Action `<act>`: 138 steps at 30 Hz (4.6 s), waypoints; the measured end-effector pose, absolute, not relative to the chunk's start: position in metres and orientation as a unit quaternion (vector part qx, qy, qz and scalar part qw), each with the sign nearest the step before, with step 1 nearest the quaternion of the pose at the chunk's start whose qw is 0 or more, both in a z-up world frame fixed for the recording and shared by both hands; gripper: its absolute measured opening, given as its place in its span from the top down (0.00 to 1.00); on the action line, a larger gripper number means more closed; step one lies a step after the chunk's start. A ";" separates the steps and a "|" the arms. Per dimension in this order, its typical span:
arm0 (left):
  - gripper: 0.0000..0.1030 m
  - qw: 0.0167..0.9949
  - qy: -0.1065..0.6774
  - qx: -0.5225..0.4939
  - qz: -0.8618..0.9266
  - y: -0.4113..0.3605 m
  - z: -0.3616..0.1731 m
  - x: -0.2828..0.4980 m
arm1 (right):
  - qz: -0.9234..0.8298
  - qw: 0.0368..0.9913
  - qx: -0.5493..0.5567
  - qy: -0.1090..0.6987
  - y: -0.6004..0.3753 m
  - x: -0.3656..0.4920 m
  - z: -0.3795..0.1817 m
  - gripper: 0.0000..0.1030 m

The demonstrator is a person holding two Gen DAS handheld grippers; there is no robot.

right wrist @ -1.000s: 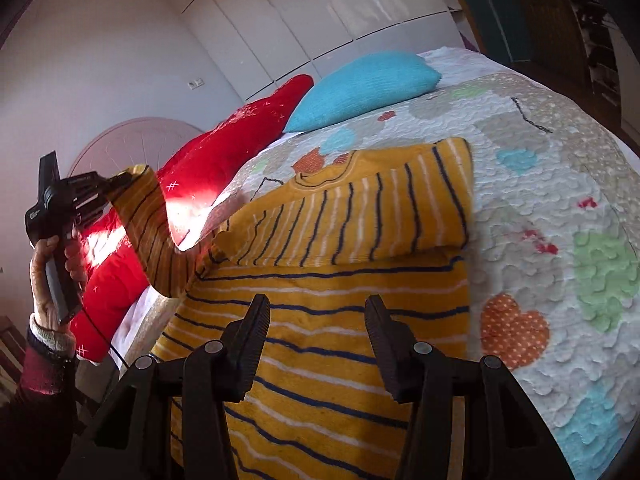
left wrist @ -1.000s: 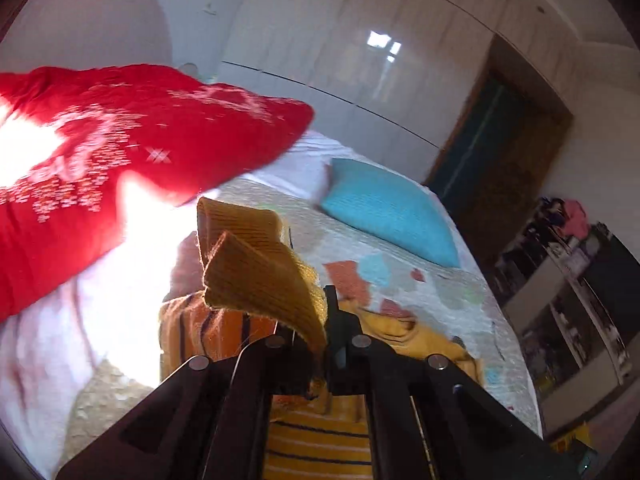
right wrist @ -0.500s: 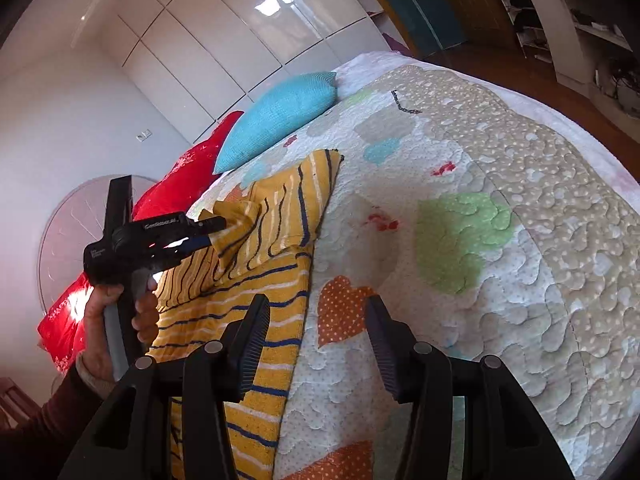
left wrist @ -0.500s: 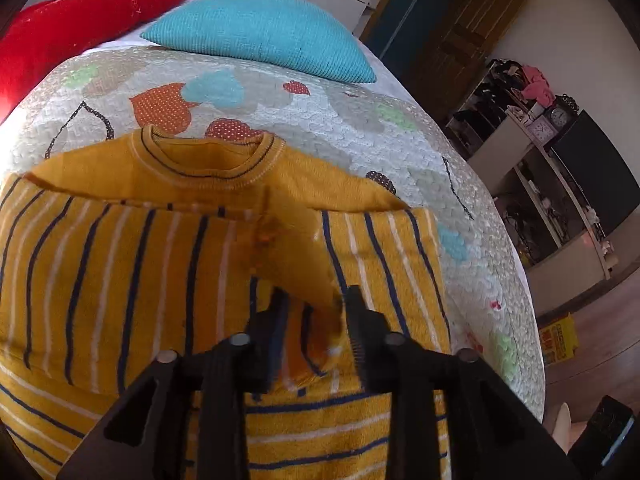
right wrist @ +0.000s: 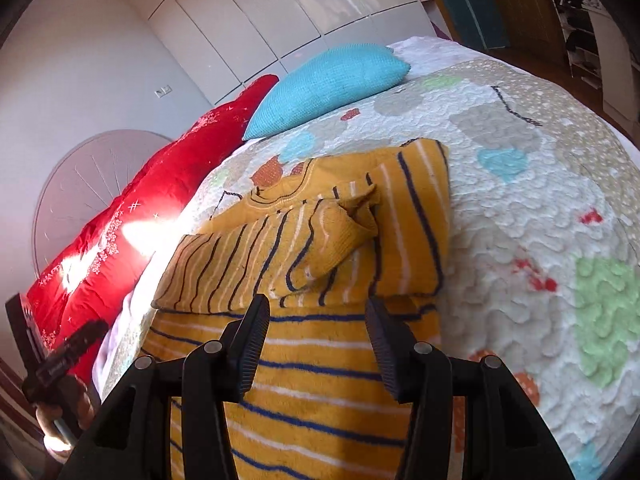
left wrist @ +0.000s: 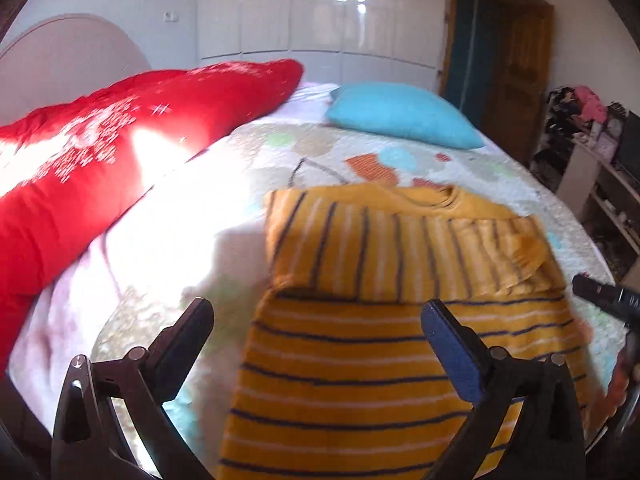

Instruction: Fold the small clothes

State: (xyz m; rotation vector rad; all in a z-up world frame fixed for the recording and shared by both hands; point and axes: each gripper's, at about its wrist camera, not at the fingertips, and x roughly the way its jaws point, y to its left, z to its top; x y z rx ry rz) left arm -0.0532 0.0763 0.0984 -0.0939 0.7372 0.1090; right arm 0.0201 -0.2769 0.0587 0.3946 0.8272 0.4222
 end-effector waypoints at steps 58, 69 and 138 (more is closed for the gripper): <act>0.90 0.839 0.426 -0.327 -0.091 0.141 0.019 -0.222 | 0.335 0.736 0.286 0.515 -0.264 -0.186 -0.008 0.88; 0.90 0.871 0.357 -0.308 -0.136 0.132 0.102 -0.125 | 0.366 0.772 0.323 0.408 -0.284 -0.092 0.077 0.90; 0.01 0.933 0.343 -0.070 0.079 0.114 0.133 0.006 | 0.070 0.901 -0.048 0.426 -0.234 0.092 0.107 0.51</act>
